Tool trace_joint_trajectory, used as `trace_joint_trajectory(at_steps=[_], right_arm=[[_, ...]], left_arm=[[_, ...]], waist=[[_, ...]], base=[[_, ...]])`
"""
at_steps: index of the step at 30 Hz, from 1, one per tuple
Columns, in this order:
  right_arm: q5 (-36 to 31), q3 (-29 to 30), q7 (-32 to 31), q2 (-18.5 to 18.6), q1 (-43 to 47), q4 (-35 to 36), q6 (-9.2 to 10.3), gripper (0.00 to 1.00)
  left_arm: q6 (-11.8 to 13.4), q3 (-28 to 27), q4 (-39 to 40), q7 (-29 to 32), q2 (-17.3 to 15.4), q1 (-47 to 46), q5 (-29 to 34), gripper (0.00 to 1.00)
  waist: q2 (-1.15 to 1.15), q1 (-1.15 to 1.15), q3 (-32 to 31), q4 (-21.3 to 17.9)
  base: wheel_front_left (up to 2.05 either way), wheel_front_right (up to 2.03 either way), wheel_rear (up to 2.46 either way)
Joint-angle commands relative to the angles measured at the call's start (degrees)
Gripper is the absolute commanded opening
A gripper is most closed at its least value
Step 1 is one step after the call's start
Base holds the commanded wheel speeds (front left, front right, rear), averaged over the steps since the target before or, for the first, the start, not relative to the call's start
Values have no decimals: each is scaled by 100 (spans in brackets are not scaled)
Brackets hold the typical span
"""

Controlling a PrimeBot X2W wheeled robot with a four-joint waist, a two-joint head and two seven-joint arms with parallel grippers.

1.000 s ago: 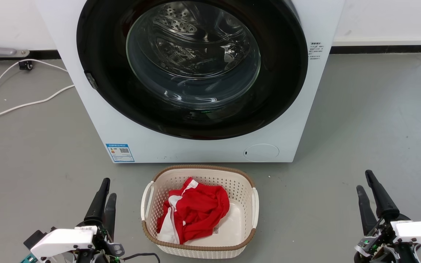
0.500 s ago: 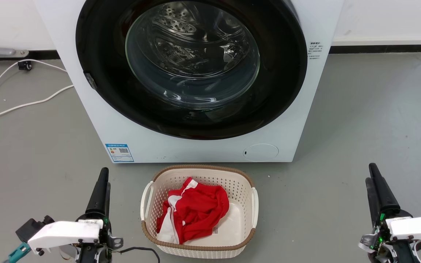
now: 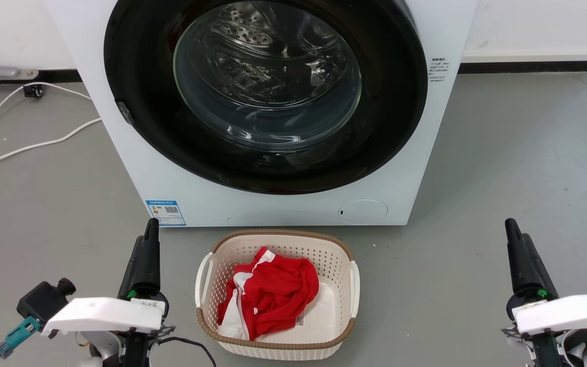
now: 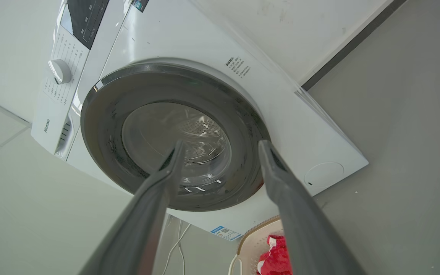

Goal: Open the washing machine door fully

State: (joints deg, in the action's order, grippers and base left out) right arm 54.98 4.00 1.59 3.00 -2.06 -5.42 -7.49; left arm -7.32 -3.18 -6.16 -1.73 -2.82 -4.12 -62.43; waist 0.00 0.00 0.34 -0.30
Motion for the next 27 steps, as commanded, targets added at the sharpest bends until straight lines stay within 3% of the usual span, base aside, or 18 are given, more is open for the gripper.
trace_joint_trajectory(at_steps=[1,13,27], right_arm=[[-386,-22,79,10,-15,145,0,100],[-1616,-37,199,6,62,297,0,100],[-2674,-139,326,1,170,377,0,100]], left_arm=[[-13,34,135,-68,-17,-127,358,100],[6,188,155,-305,-41,-86,1728,100],[138,339,165,-548,-132,-70,2862,100]], waist=[[0,0,2,-1],[0,0,19,-9],[0,0,-6,-5]], base=[[0,0,0],[0,0,0],[0,0,0]])
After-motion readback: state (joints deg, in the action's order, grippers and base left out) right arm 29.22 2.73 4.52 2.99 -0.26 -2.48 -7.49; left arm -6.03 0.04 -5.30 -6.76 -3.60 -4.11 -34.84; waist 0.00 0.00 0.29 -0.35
